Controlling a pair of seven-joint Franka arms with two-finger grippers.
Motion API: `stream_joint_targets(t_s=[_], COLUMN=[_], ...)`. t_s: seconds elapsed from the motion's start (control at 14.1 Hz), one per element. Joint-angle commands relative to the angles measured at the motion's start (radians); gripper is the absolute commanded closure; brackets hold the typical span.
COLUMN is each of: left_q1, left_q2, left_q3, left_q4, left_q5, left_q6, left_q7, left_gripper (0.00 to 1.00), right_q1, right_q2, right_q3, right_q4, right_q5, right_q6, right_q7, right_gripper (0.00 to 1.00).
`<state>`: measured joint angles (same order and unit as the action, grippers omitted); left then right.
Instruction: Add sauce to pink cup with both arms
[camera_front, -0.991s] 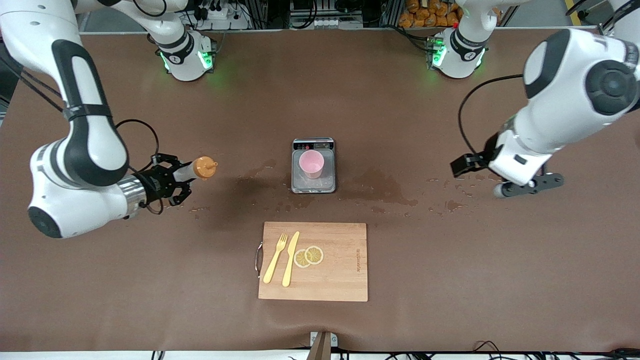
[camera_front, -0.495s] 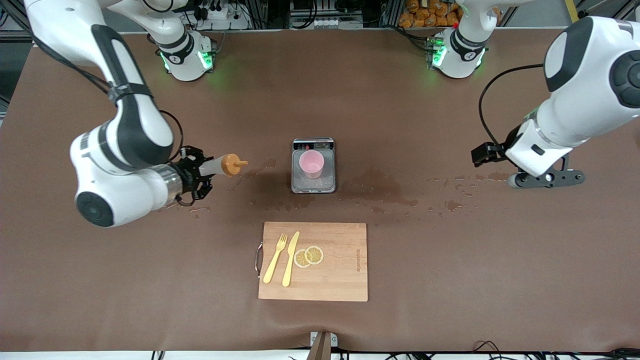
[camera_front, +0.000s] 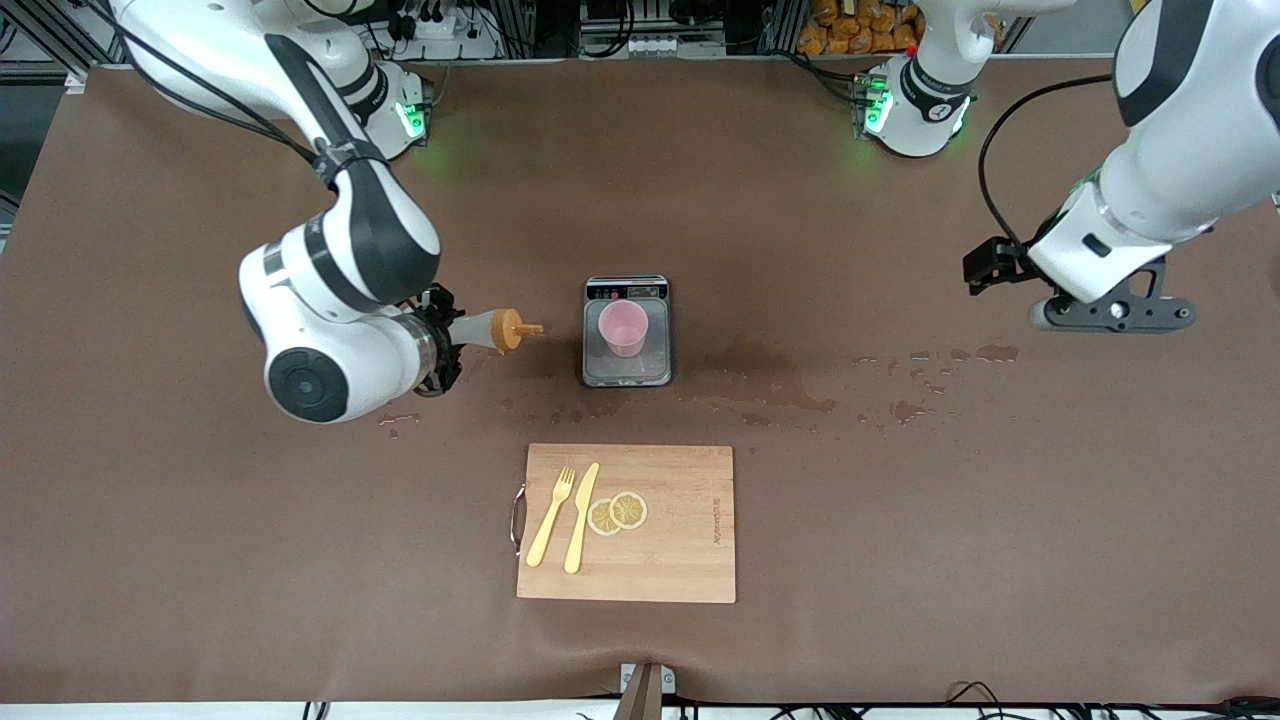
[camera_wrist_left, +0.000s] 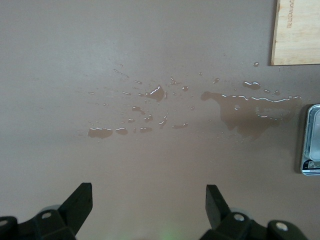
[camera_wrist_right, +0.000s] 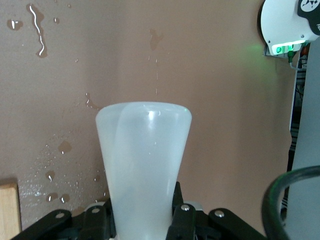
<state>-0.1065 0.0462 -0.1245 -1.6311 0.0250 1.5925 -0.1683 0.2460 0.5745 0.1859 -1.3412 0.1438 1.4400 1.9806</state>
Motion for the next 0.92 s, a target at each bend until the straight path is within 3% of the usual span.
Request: stream_joint_targets(t_s=[0.0, 0.21, 0.5, 0.85], left_q1=[-0.013, -0.025, -0.018, -0.018], left_q2=[-0.048, -0.074, -0.075, -0.072], left_q3=[0.023, 0.065, 0.066, 0.077], left_q4=[-0.035, -0.035, -0.030, -0.029], left_q5=[0.013, 0.010, -0.008, -0.008], left_q6=[-0.003, -0.002, -0.011, -0.020], left_q7=[0.015, 0.015, -0.050, 0.052], left_gripper=[0.00, 0.00, 0.00, 0.00], right_q1=[0.036, 0.061, 0.110, 0.169], right_q2=[0.002, 0.018, 0.036, 0.065], right_q3=[-0.006, -0.008, -0.010, -0.010], right_q4=[0.005, 0.005, 0.005, 0.005], right_q5=[-0.049, -0.094, -0.162, -0.248], right_q6=[-0.003, -0.003, -0.003, -0.006], right_q7=[0.067, 0.112, 0.181, 0.236], right_gripper=[0.73, 0.73, 0.73, 0.73])
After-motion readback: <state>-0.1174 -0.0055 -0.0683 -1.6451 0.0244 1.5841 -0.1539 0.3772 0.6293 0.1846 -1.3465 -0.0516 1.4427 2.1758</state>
